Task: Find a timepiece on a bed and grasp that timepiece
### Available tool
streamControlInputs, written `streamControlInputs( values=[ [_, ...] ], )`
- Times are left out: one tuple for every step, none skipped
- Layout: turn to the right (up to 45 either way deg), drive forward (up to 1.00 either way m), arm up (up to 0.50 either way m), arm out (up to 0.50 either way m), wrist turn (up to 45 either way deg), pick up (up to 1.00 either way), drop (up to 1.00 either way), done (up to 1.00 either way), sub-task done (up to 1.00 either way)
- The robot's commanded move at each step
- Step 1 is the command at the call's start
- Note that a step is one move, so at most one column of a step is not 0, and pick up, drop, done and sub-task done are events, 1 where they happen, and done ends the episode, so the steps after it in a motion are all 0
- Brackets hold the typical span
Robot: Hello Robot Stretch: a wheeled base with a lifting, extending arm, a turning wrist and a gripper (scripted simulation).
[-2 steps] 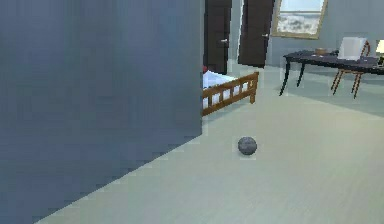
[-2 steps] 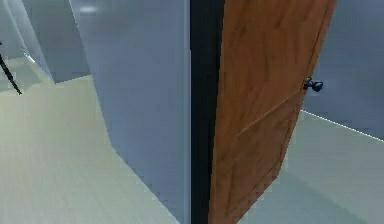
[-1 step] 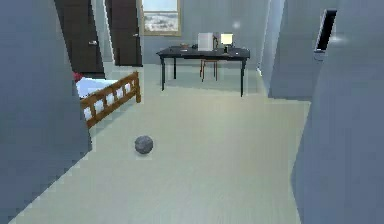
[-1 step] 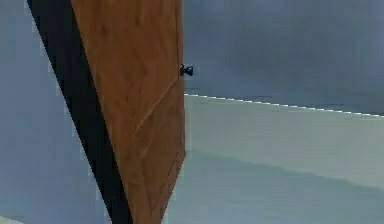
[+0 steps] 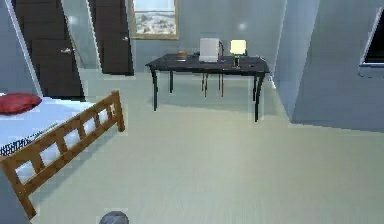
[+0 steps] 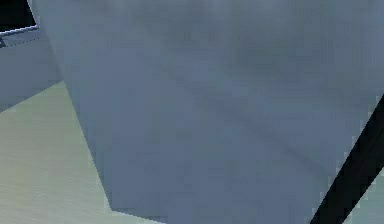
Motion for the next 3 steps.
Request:
streamControlInputs(
  values=[
    [3.0,0.00,0.00,0.00,0.0,0.00,0.00,0.00,0.00],
    [0.0,1.00,0.00,0.00,0.0,0.00,0.00,0.00,0.00],
    [24.0,0.00,0.00,0.00,0.0,0.00,0.00,0.00,0.00]
  ],
)
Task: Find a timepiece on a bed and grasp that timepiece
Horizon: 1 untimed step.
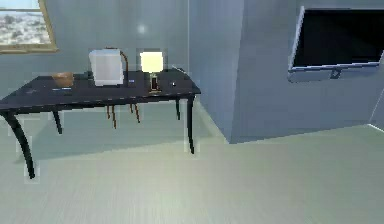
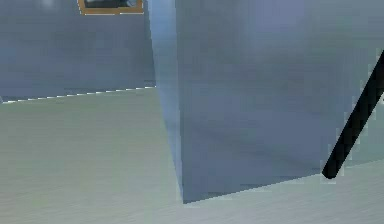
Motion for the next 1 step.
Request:
streamControlInputs(
  values=[
    [0.0,0.05,0.00,0.00,0.0,0.00,0.00,0.00,0.00]
  ],
)
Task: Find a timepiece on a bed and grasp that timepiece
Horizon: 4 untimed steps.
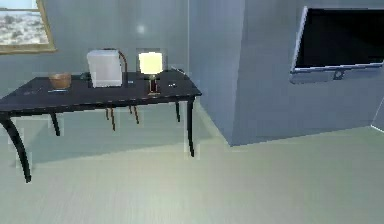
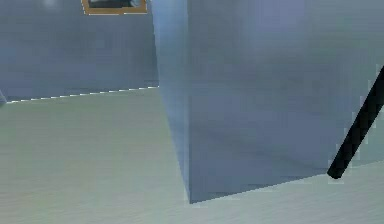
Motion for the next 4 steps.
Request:
streamControlInputs(
  values=[
    [-45.0,0.00,0.00,0.00,0.0,0.00,0.00,0.00,0.00],
    [-9.0,0.00,0.00,0.00,0.0,0.00,0.00,0.00,0.00],
    [0.0,1.00,0.00,0.00,0.0,0.00,0.00,0.00,0.00],
    [0.0,0.80,0.00,0.00,0.0,0.00,0.00,0.00,0.00]
  ],
)
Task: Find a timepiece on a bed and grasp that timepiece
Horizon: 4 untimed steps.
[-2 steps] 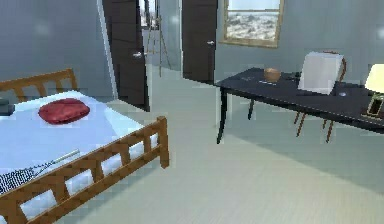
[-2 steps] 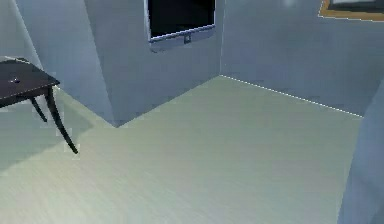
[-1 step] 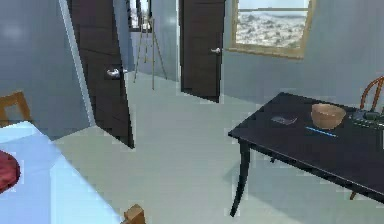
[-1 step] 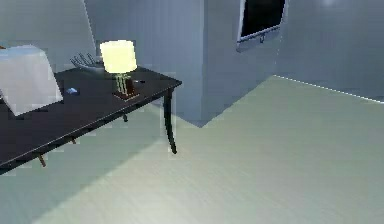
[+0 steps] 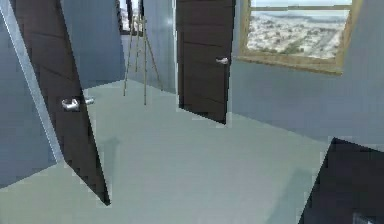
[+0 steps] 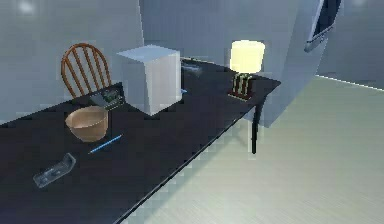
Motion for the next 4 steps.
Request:
streamControlInputs(
  values=[
    [-12.0,0.00,0.00,0.00,0.0,0.00,0.00,0.00,0.00],
    [-3.0,0.00,0.00,0.00,0.0,0.00,0.00,0.00,0.00],
    [0.0,1.00,0.00,0.00,0.0,0.00,0.00,0.00,0.00],
    [0.0,0.30,0.00,0.00,0.0,0.00,0.00,0.00,0.00]
  ],
)
